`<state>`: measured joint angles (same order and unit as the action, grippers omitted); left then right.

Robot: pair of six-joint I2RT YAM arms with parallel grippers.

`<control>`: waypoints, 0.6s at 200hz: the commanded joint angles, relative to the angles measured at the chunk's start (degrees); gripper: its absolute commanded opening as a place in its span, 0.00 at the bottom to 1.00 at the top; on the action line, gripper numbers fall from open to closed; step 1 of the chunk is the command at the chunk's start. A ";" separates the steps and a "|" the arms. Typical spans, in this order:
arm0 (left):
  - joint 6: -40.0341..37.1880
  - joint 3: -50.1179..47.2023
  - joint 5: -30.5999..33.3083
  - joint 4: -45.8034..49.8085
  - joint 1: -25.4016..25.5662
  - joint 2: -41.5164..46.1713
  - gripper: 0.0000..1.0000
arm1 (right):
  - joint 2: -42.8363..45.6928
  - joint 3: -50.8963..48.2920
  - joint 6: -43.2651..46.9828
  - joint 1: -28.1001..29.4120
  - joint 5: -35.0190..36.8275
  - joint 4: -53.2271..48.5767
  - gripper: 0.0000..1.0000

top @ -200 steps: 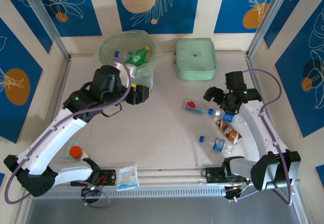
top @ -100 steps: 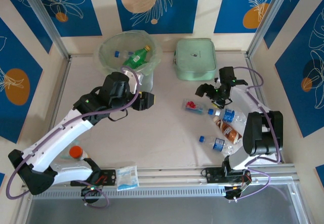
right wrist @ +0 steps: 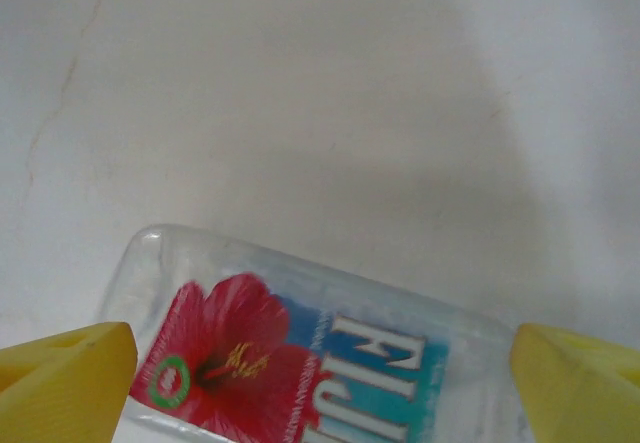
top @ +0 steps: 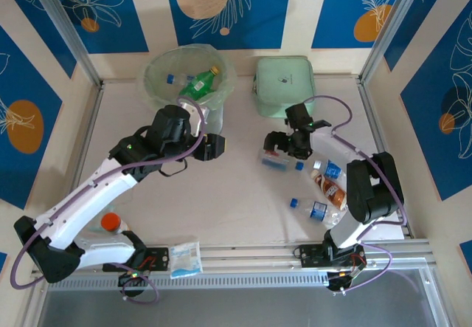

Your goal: Put the plastic bottles in the bin

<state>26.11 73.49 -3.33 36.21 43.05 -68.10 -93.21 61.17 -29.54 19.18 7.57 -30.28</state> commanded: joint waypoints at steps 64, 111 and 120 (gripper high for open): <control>0.37 -1.16 1.12 -0.15 0.46 0.78 0.63 | -1.19 -3.95 -0.61 8.36 5.11 -3.07 0.96; 0.00 -1.16 1.40 0.09 0.41 0.88 0.63 | 2.57 -5.34 -1.63 10.68 5.38 -5.67 0.99; 0.00 -1.20 1.40 0.02 0.37 0.91 0.63 | 3.51 -5.88 -2.04 10.70 4.89 -6.41 0.99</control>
<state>26.13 72.77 -2.72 36.25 43.05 -68.05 -92.47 57.34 -30.39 29.30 11.68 -31.83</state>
